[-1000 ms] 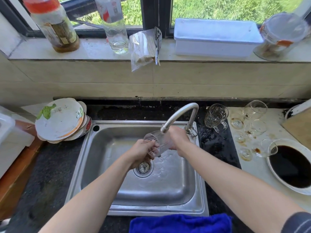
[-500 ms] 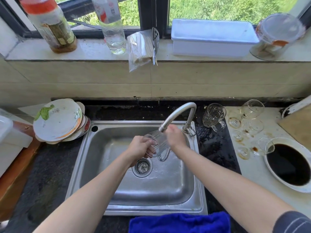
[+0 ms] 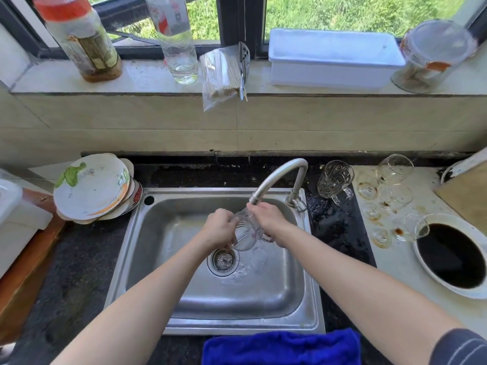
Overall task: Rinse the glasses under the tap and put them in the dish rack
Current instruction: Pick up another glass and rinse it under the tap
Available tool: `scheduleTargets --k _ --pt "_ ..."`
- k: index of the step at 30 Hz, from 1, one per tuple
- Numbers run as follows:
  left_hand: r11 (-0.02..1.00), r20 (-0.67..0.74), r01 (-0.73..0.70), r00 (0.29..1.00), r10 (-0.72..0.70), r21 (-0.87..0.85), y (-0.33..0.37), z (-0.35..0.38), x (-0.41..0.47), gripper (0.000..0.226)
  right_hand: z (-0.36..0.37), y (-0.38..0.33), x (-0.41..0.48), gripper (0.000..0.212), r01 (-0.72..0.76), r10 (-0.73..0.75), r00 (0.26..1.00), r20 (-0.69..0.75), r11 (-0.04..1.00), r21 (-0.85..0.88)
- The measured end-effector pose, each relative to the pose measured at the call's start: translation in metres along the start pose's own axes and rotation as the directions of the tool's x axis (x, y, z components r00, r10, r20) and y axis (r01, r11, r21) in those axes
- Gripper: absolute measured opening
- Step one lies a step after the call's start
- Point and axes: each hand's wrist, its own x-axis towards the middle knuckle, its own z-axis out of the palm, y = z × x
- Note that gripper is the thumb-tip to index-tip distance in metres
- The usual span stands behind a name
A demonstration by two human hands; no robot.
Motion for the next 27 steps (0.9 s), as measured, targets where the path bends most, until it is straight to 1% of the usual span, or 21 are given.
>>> scheduleTargets --k 1,3,5,7,8,9,10,11,12,14,15,17,19,21,22,23,24,27 --pt "0.999 -0.001 0.037 0.999 -0.037 -0.031 -0.002 0.003 0.002 0.025 0.003 0.002 -0.001 0.031 0.039 -0.041 0.998 -0.051 0.999 -0.035" --pt "0.975 0.001 0.141 0.990 -0.143 -0.171 -0.008 0.006 0.007 0.019 0.005 0.007 -0.009 0.029 0.145 -0.151 0.985 -0.088 0.987 -0.066" --pt "0.914 0.032 0.239 0.970 -0.242 -0.329 -0.013 0.007 0.010 0.016 0.006 0.018 -0.014 0.030 0.275 -0.284 0.955 -0.080 0.955 -0.109" --pt "0.858 0.074 0.302 0.952 -0.298 -0.415 -0.016 0.006 0.012 0.015 -0.001 0.025 -0.015 0.028 0.369 -0.380 0.923 -0.051 0.917 -0.150" --pt "0.837 0.101 0.314 0.948 -0.301 -0.448 -0.015 0.006 0.010 0.012 -0.005 0.024 -0.013 0.030 0.372 -0.381 0.923 -0.047 0.917 -0.141" --pt "0.822 0.127 0.312 0.949 -0.287 -0.477 -0.014 0.006 0.009 0.010 -0.010 0.020 -0.011 0.032 0.324 -0.328 0.944 -0.045 0.943 -0.076" --pt "0.815 0.137 0.292 0.956 -0.259 -0.501 -0.012 0.008 0.008 0.010 -0.013 0.014 -0.008 0.036 0.241 -0.240 0.971 -0.022 0.970 0.042" --pt "0.815 0.124 0.254 0.967 -0.223 -0.521 -0.010 0.011 0.007 0.013 -0.014 0.008 -0.007 0.037 0.136 -0.142 0.989 0.028 0.978 0.159" --pt "0.819 0.096 0.209 0.978 -0.187 -0.535 -0.008 0.014 0.006 0.016 -0.015 0.003 -0.008 0.038 0.049 -0.072 0.994 0.086 0.969 0.242" --pt "0.839 0.023 0.123 0.991 -0.130 -0.530 -0.006 0.019 0.005 0.024 -0.013 -0.001 -0.009 0.036 -0.038 -0.020 0.984 0.175 0.945 0.325" --pt "0.857 -0.006 0.092 0.994 -0.110 -0.506 -0.006 0.021 0.004 0.028 -0.012 0.000 -0.011 0.034 -0.055 -0.015 0.982 0.188 0.929 0.365" --pt "0.888 -0.044 0.062 0.995 -0.092 -0.456 -0.008 0.023 0.001 0.033 -0.009 -0.001 -0.015 0.031 -0.038 -0.033 0.987 0.158 0.904 0.425" --pt "0.903 -0.081 0.047 0.993 -0.090 -0.426 -0.010 0.025 0.003 0.034 -0.001 0.000 -0.016 0.027 0.051 -0.081 0.995 0.056 0.909 0.414" --pt "0.921 -0.136 0.029 0.987 -0.088 -0.387 -0.014 0.023 0.006 0.036 0.009 0.002 -0.022 0.024 0.193 -0.177 0.981 -0.081 0.935 0.297" --pt "0.924 -0.151 0.020 0.985 -0.084 -0.381 -0.015 0.022 0.007 0.038 0.012 0.003 -0.026 0.025 0.245 -0.223 0.968 -0.118 0.939 0.239" --pt "0.925 -0.149 0.014 0.986 -0.076 -0.380 -0.016 0.021 0.009 0.039 0.014 0.004 -0.028 0.026 0.265 -0.241 0.962 -0.127 0.939 0.220" --pt "0.925 -0.132 0.012 0.989 -0.067 -0.379 -0.016 0.020 0.009 0.039 0.013 0.005 -0.028 0.027 0.273 -0.251 0.961 -0.117 0.932 0.240" --pt "0.903 -0.011 0.077 0.996 -0.091 -0.423 -0.011 0.022 0.007 0.036 0.007 -0.002 -0.022 0.020 0.216 -0.209 0.976 -0.061 0.901 0.377"
